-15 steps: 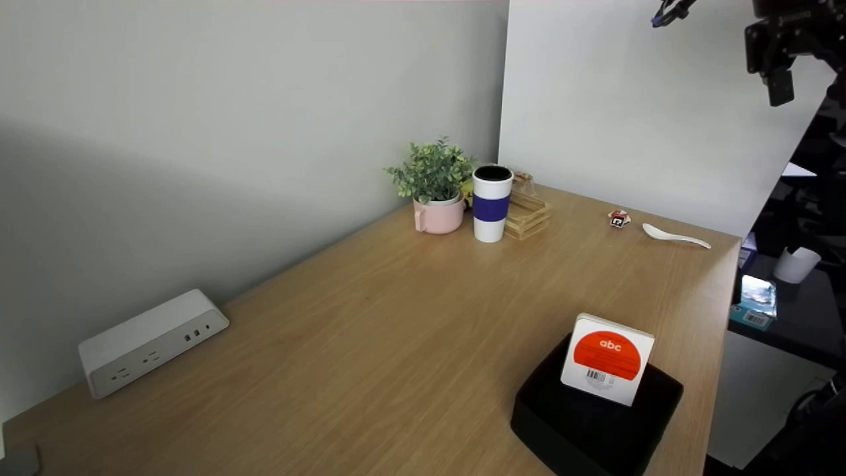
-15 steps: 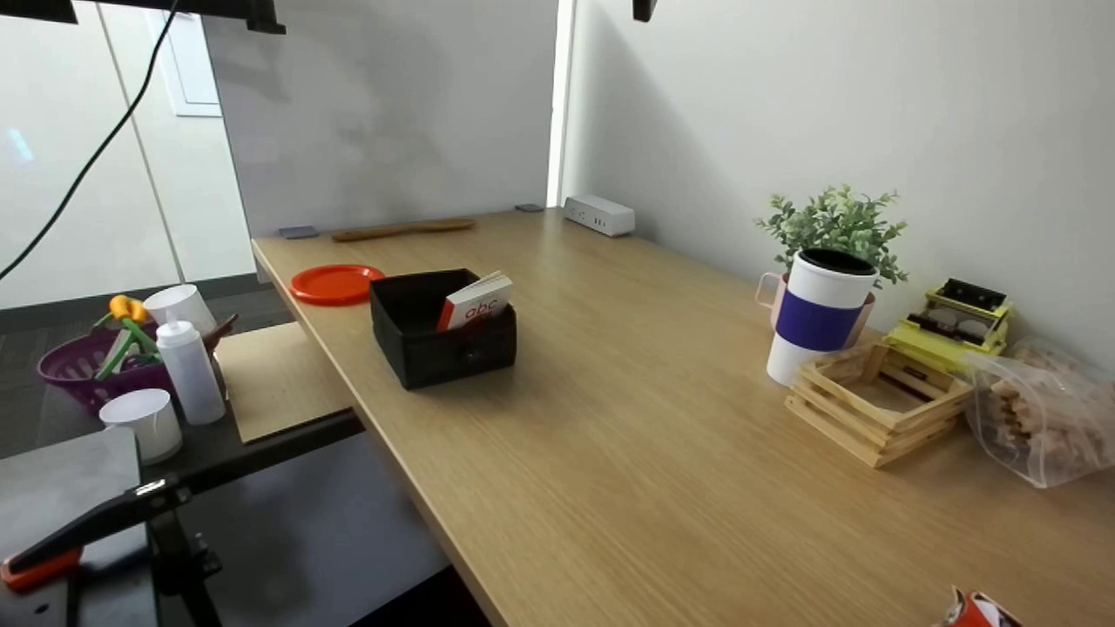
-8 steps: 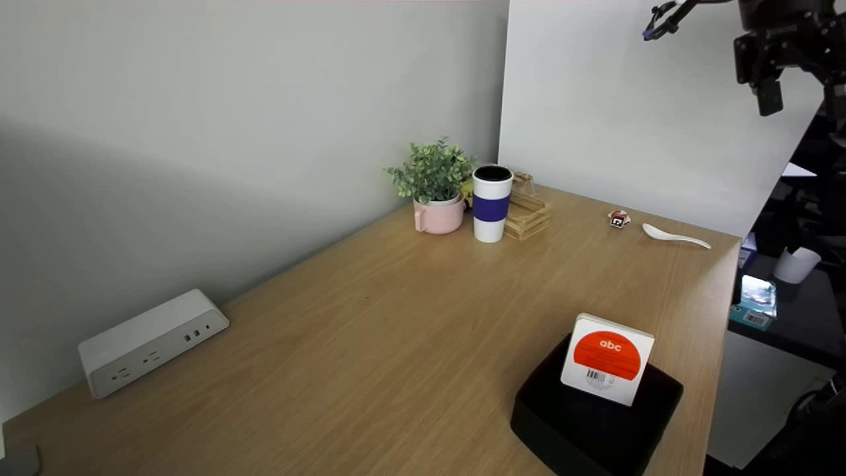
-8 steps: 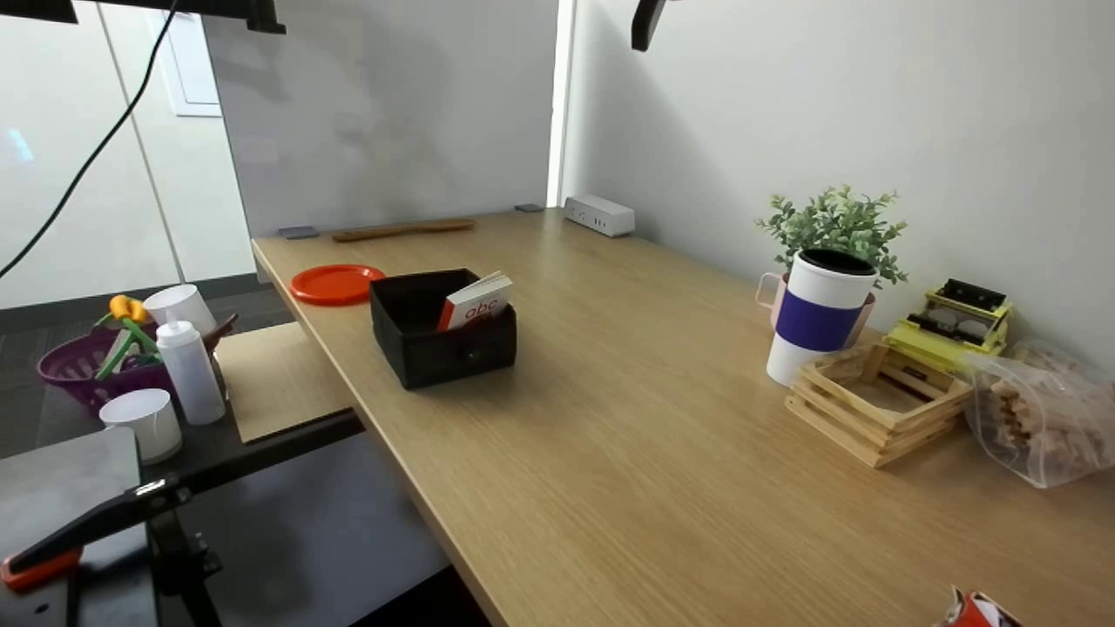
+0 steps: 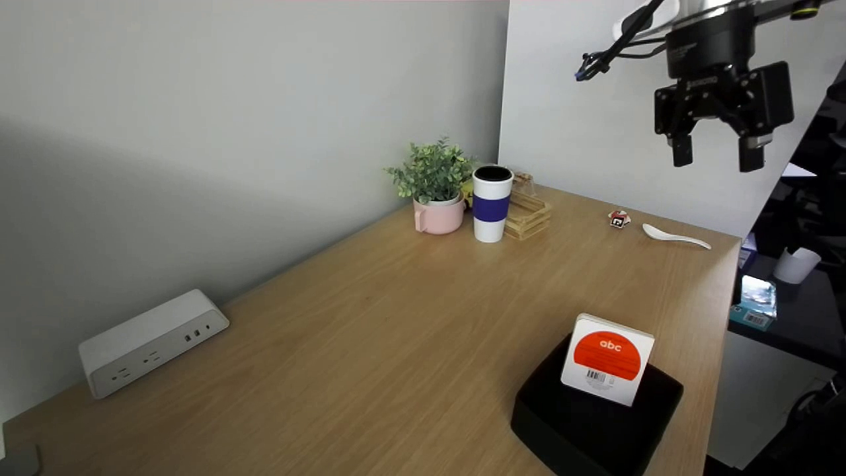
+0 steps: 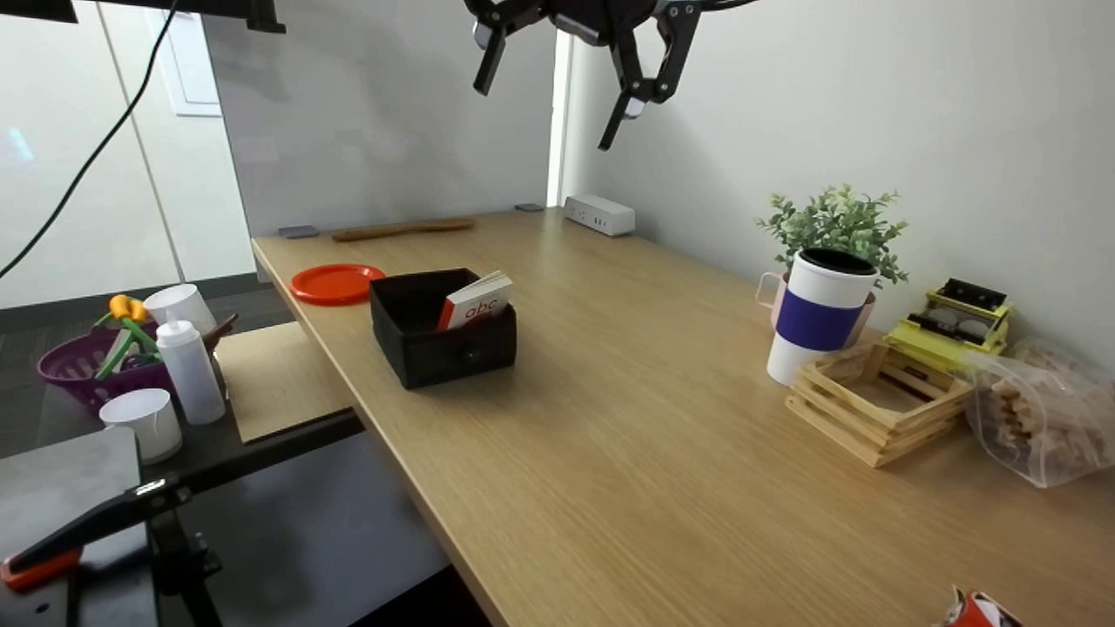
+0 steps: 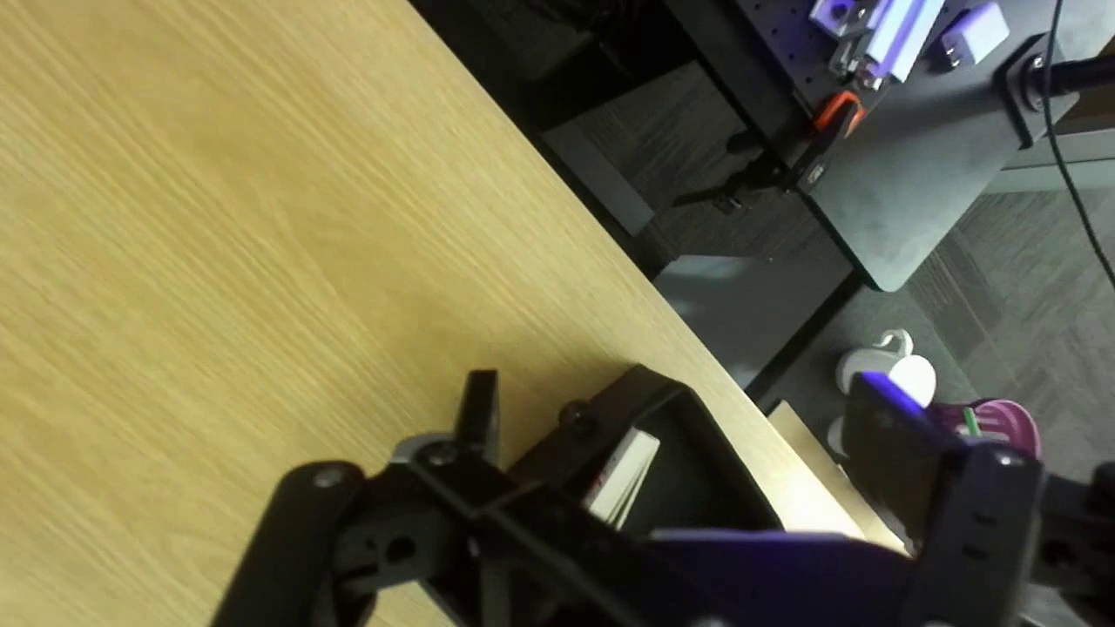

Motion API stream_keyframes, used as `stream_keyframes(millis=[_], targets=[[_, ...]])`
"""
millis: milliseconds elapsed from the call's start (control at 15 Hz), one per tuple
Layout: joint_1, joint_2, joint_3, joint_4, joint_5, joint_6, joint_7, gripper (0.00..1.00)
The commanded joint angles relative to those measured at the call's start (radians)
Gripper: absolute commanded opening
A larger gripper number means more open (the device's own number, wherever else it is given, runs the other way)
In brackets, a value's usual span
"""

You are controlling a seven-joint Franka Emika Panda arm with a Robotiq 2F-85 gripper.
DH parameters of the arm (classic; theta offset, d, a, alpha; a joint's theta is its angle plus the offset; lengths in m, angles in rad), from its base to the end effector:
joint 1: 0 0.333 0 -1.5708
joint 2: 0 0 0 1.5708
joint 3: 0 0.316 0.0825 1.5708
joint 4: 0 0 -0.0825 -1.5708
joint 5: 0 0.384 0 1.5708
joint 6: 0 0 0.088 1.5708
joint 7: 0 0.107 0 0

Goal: Put the alphabet booklet on the table

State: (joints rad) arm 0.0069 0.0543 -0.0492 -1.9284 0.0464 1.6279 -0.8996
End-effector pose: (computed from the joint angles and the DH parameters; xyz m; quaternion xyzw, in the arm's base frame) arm 0.5296 -0.0174 0.4351 -0.8974 -0.4039 0.1475 0.0990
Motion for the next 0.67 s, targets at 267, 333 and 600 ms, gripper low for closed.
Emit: stream_keyframes(millis=[267,333,600], targets=[[-0.023,0.171,0.054,0.132,0.185,0.006,-0.189,1.0],[-0.024,0.189,0.061,0.151,0.186,-0.002,-0.215,1.0],[-0.02,0.186,0.07,0.135,0.153,0.013,-0.225,1.0]])
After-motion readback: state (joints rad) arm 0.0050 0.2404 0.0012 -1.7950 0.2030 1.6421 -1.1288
